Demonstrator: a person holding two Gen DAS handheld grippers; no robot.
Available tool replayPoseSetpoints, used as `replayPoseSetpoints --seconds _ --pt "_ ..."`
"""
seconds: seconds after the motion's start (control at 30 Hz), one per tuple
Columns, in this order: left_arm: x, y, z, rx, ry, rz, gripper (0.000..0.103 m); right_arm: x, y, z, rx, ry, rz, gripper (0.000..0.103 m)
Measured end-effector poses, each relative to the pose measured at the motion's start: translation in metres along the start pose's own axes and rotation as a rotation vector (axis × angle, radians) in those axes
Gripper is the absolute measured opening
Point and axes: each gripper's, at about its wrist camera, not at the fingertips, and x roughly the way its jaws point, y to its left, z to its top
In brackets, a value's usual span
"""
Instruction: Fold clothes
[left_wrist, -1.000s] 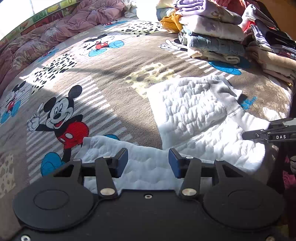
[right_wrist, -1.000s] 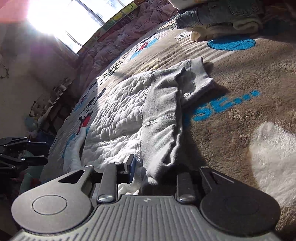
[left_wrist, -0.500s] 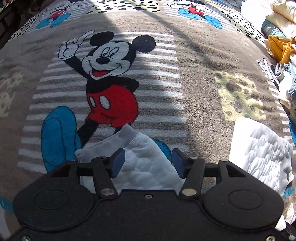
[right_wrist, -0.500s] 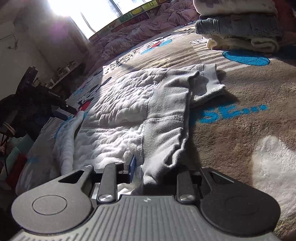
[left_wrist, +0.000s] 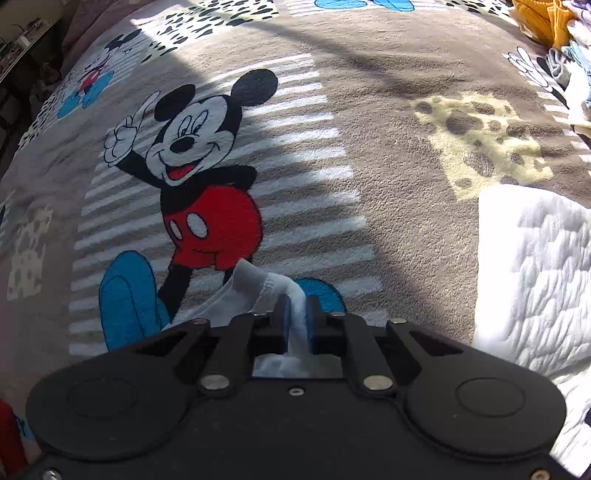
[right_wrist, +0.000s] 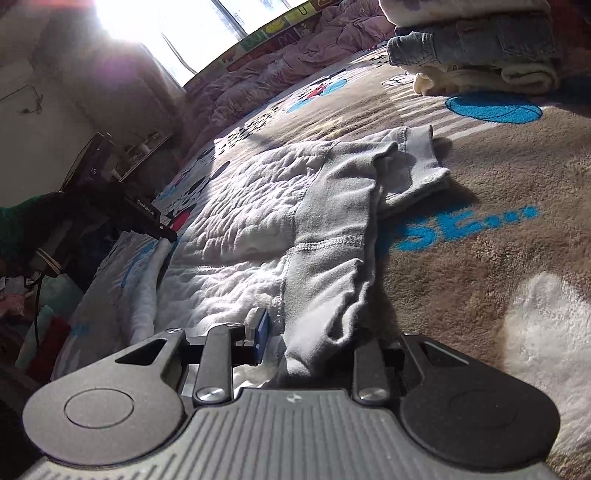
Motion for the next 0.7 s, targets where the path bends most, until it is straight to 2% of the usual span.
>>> replayPoseSetpoints --seconds 0.23,0.43,0.6,0.7 --pt "-0.038 0.026 -0.040 0.074 -0.039 -0.022 0.007 -0.004 0.001 0.000 -0.003 -0.016 -0.011 0.030" --pt "-0.073 0.055 -0.098 0.121 -0.070 -0.043 0.007 -0.005 0.002 0.001 -0.002 -0.028 -0.025 0.031" --pt "-0.082 0.073 -0.159 0.156 -0.034 -0.075 0.005 -0.004 0.004 0.002 -0.002 -0.027 -0.042 0.031" --pt "-0.075 0.083 -0.192 0.196 0.013 -0.079 0.001 -0.003 0.005 0.002 0.003 -0.028 -0.053 0.031"
